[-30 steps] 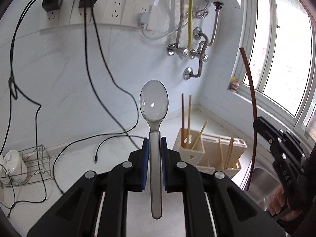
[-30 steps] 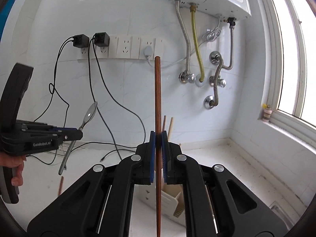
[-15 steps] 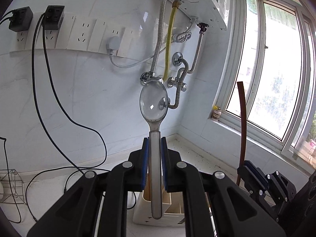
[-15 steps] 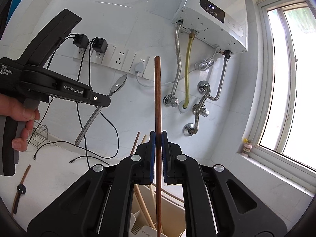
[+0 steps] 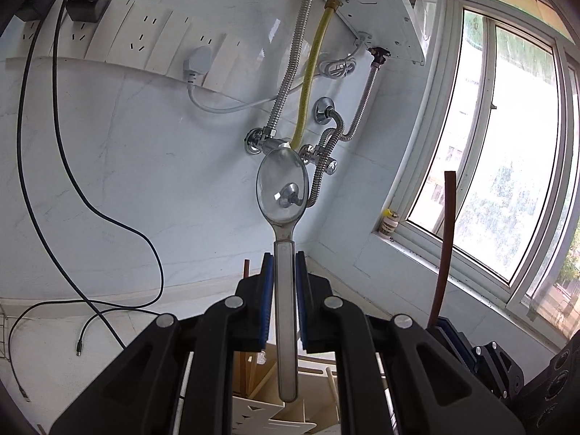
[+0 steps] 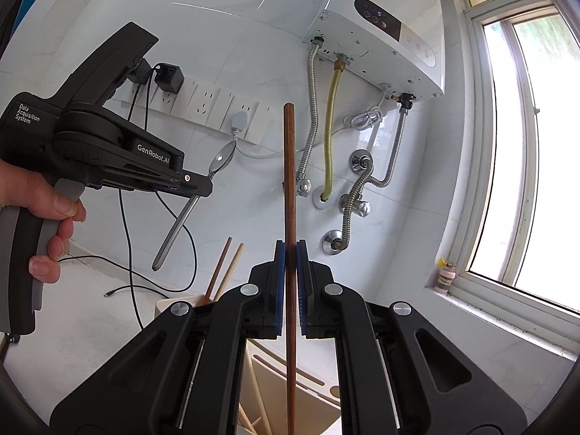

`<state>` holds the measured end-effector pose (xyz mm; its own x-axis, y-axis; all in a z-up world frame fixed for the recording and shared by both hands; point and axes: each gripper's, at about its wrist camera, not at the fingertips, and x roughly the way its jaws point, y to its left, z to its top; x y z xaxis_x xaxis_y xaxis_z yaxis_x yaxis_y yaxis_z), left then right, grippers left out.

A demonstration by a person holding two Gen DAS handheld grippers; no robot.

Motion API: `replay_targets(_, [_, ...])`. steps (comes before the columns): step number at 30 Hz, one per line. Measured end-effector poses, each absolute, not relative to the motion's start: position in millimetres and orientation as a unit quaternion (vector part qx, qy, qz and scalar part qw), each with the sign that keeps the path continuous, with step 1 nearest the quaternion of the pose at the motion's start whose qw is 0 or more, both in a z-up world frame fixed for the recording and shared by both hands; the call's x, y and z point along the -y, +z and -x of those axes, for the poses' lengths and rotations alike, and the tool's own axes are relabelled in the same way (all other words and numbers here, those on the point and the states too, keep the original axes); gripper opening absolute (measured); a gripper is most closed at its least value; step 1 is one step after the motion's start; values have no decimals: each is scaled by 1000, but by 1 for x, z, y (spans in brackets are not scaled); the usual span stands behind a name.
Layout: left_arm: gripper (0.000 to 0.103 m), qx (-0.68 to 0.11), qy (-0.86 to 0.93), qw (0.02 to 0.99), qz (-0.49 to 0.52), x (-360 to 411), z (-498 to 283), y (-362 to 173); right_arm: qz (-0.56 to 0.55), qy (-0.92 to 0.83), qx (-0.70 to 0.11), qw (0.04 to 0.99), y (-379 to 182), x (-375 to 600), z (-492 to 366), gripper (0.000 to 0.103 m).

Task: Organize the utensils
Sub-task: 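Lower the spoon and chopstick into the cream holder and open both tools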

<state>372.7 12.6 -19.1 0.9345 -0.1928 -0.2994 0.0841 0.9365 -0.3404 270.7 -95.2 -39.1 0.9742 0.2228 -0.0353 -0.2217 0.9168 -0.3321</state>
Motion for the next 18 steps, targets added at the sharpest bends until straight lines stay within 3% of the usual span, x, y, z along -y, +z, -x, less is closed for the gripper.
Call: replay_targets(18, [11,-185,-36,961,200,-18,-397,-53,137,123,-4,983,-58,110,-285,6])
